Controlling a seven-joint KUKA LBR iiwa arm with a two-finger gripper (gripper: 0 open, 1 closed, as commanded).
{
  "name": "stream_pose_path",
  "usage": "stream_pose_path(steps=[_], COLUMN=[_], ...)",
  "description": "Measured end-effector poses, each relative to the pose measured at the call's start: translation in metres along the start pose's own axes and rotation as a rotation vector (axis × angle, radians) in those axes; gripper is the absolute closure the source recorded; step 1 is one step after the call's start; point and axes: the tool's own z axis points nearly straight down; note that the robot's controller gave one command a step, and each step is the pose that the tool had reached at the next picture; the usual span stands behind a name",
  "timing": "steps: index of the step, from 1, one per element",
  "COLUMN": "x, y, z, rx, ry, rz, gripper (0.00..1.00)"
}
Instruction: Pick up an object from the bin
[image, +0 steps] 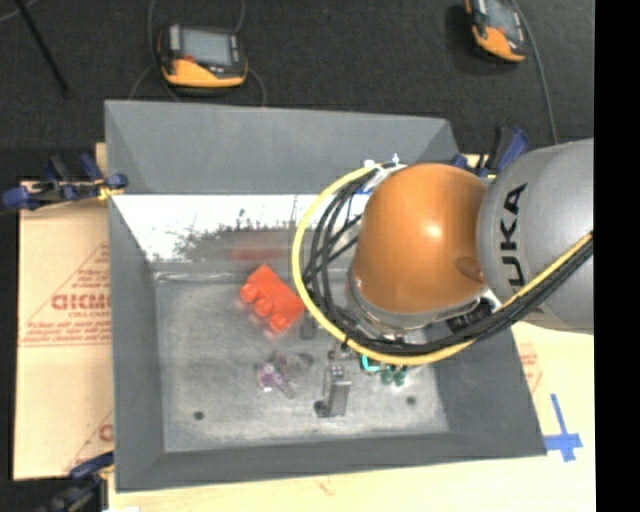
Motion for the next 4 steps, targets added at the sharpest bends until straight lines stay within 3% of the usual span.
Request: stream_pose_path(steps=[1,2,3,4], x=[-0.081,-0.079,-0.067,-0.078], y=[-0.015,-0.015,-0.014,-0.012], z=[0.169,0.168,0.045,-0.003], rx=[-0.004,-0.002,0.000,0.000], ry=[-0.013,-0.009,-0.016,-0.016], rz=[0.043,0.047,-0.015,-0.021], gripper=[0.00,1.00,1.00,1.00])
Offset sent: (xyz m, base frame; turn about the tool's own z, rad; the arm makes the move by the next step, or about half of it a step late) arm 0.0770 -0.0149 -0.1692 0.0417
